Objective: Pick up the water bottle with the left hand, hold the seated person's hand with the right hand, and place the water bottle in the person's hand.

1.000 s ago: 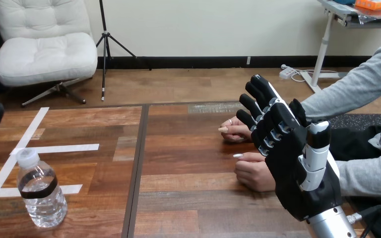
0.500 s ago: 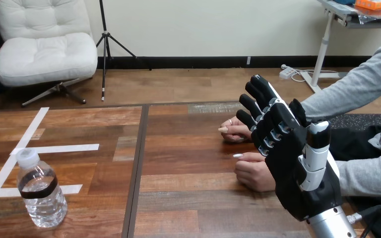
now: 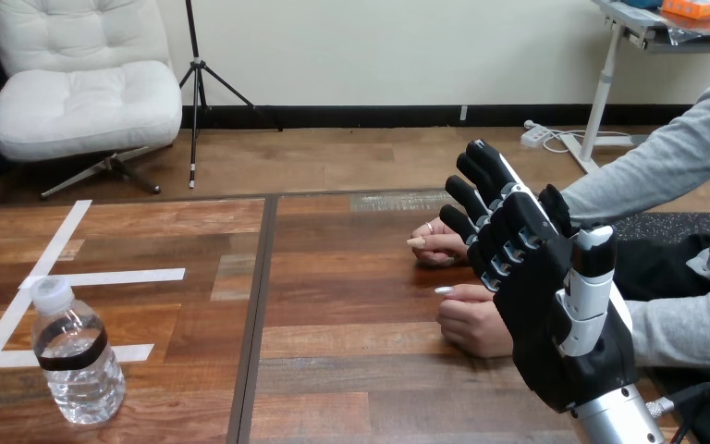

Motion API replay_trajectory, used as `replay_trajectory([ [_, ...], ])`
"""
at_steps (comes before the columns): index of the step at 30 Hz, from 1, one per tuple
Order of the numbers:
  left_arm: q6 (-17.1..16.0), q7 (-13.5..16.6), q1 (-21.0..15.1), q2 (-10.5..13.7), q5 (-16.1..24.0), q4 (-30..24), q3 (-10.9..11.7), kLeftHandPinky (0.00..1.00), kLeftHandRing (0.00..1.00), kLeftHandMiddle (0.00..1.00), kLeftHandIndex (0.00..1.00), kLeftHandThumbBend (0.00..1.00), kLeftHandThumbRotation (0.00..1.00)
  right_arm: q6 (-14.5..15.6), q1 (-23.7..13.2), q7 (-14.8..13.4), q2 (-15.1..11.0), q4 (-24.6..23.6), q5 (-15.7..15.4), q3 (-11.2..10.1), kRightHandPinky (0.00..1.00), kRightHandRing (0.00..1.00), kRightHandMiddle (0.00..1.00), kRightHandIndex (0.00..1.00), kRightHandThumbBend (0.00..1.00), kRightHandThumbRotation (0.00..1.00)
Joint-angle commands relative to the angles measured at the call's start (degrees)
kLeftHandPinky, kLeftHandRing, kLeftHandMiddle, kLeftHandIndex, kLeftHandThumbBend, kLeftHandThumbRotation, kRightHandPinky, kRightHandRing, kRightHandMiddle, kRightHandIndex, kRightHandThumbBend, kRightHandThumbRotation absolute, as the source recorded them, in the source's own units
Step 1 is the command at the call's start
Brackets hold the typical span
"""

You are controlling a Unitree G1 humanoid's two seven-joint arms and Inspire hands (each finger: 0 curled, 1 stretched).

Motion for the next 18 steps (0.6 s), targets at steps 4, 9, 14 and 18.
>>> replay_trajectory([
  [4,-1.46,-0.91,-4.19,2.32,1.03,4.65,-0.53,1.00,1.00,0.99,0.97,1.00,0.68,-0.29,-1.58,0.13,-0.29,-1.40,0.67,-0.47,1.00,1.00,1.00,0.97,0.94,1.00],
  [9,-2.00,-1.10,-4.68,2.64,1.67,7.26,-0.52,1.00,1.00,1.00,0.98,1.00,0.72,-0.43,-1.63,0.17,-0.25,-1.24,0.68,-0.51,1.00,1.00,1.00,0.96,0.94,1.00],
  [14,-3.64,-1.35,-5.40,3.26,2.52,10.84,-0.55,1.00,1.00,1.00,1.00,1.00,0.76,-0.31,-1.51,0.01,-0.25,-1.39,0.63,-0.55,1.00,1.00,1.00,0.96,0.94,1.00],
  [18,-4.22,-1.35,-5.93,3.59,3.05,13.24,-0.59,1.00,1.00,1.00,1.00,1.00,0.79,-0.17,-1.47,-0.01,-0.29,-1.46,0.68,-0.55,1.00,1.00,1.00,0.96,0.94,1.00],
])
